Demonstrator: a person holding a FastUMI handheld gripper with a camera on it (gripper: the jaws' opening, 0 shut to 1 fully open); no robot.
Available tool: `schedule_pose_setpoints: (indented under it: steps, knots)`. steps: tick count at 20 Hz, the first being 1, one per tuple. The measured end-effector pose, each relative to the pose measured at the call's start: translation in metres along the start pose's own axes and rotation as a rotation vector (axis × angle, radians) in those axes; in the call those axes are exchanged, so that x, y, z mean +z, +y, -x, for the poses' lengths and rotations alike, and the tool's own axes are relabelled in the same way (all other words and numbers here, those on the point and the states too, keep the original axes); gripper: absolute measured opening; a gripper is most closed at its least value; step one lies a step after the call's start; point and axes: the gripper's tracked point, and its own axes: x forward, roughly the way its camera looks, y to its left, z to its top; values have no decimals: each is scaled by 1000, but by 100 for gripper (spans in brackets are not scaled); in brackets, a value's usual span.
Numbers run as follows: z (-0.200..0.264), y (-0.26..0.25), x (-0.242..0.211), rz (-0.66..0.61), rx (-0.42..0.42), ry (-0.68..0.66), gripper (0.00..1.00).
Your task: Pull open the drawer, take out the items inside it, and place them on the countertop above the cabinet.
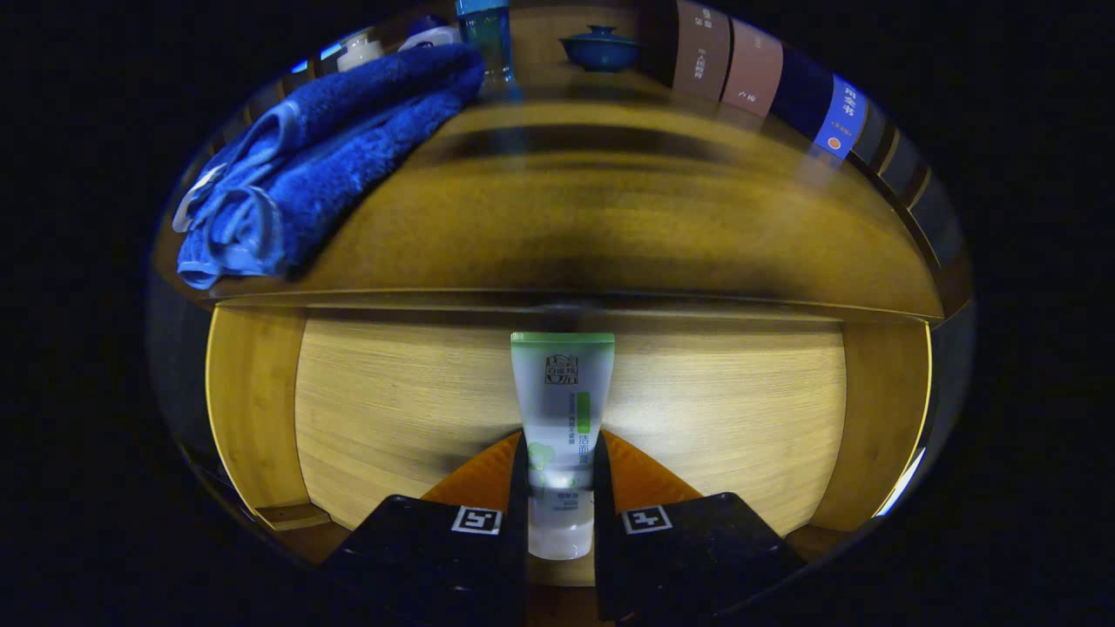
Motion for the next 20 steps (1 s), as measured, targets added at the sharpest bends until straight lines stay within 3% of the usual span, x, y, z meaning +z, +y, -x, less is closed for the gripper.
schedule_pose_setpoints:
  steps: [6,10,16,20]
  knots:
    - [44,3,-17,-16,87,-7,35]
    - [80,-6,-15,-6,95,-101,35]
    - [138,-11,40,10,87,-300,35]
    - [143,-11,86,5,81,-362,35]
